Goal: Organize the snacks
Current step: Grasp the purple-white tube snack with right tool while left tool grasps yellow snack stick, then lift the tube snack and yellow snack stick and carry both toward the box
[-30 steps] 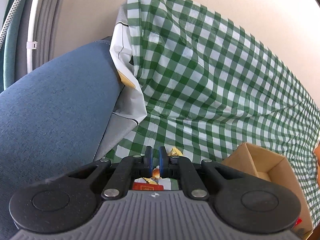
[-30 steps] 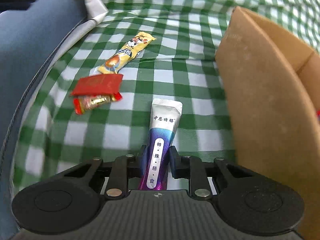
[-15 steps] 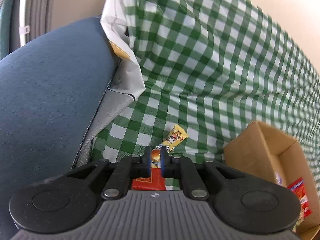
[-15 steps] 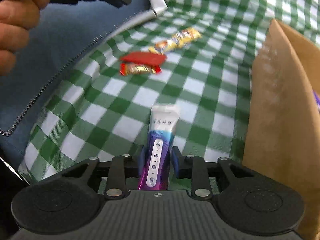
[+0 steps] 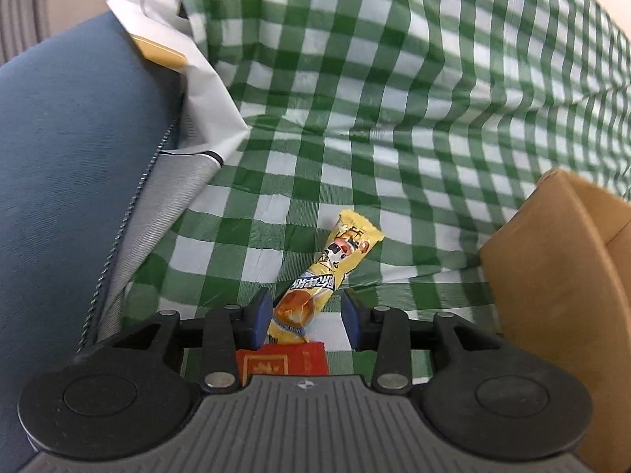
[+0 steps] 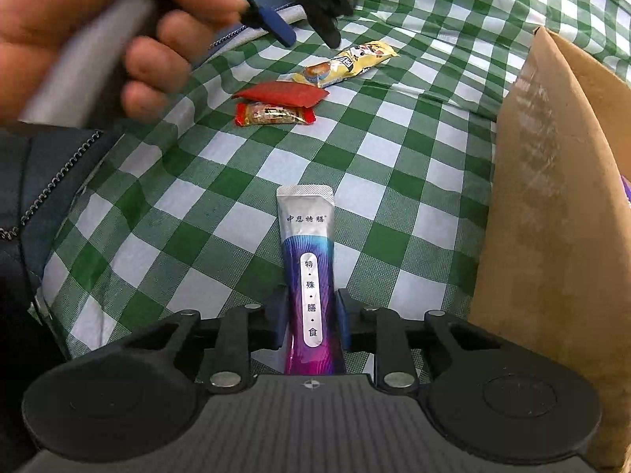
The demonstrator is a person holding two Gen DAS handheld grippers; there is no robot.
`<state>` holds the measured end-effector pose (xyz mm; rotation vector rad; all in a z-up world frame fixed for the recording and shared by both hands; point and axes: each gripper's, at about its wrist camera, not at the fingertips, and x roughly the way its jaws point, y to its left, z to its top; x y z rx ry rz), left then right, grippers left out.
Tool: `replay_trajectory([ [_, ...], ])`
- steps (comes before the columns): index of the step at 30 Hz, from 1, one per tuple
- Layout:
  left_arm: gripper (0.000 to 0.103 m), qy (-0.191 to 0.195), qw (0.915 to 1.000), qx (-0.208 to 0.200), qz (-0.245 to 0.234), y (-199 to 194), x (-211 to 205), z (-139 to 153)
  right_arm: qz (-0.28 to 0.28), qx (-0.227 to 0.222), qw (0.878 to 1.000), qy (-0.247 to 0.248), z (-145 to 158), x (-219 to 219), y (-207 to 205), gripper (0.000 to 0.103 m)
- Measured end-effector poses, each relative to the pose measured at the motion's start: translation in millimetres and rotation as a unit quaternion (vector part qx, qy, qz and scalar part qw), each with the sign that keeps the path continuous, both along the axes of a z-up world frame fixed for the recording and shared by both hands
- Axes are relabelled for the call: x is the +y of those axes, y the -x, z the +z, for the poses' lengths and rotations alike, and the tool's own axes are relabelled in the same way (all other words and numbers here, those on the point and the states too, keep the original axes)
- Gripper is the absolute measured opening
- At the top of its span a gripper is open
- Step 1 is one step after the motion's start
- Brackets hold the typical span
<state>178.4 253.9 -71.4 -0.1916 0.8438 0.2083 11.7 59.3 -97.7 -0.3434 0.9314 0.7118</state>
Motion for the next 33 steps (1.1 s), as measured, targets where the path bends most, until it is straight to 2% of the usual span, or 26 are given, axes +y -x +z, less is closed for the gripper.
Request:
replay_trajectory([
  [3,0.043,-0.001,0.9999,0.014,-0.009,-13.7,-2.8,-12.5,-0.014,0.006,1.0,-0.003,2.0,-2.5,-7.9,0.025],
  [5,0.045,-0.016,0.9996,0.017,-0.017,-20.2,-7.8,-17.4,-0.021,0.012,1.0,-0.002,1.5,-4.5,-11.7,0.025],
  [13,0.045,-0.036,0.9984,0.037,-0.021,-33.8,-11.7,-31.5,-0.014,0.012,1.0,0.004,-2.1,-3.3,-10.4,0.026],
  [16,0.027,-0.052,0.9975,0.041,-0.022,-32.8,-10.5,-31.9,-0.013,0.009,1.0,0.005,-2.9,-1.4,-10.0,0.027],
  [24,0.027,-0.027,0.9995,-0.015,-0.009,-6.9,-4.9,7.1,-0.015,0.0,1.0,-0.004,-2.6,-3.2,-9.2,0.024],
  [28,0.027,-0.037,0.9985,-0.039,-0.007,22.3,-9.5,30.0,-0.018,-0.009,1.0,-0.009,0.3,-5.0,-6.4,0.022],
  [33,0.027,-0.025,0.997,-0.072,0.01,59.3,-13.3,57.2,-0.013,-0.03,0.999,-0.018,11.3,-9.2,3.4,0.021],
])
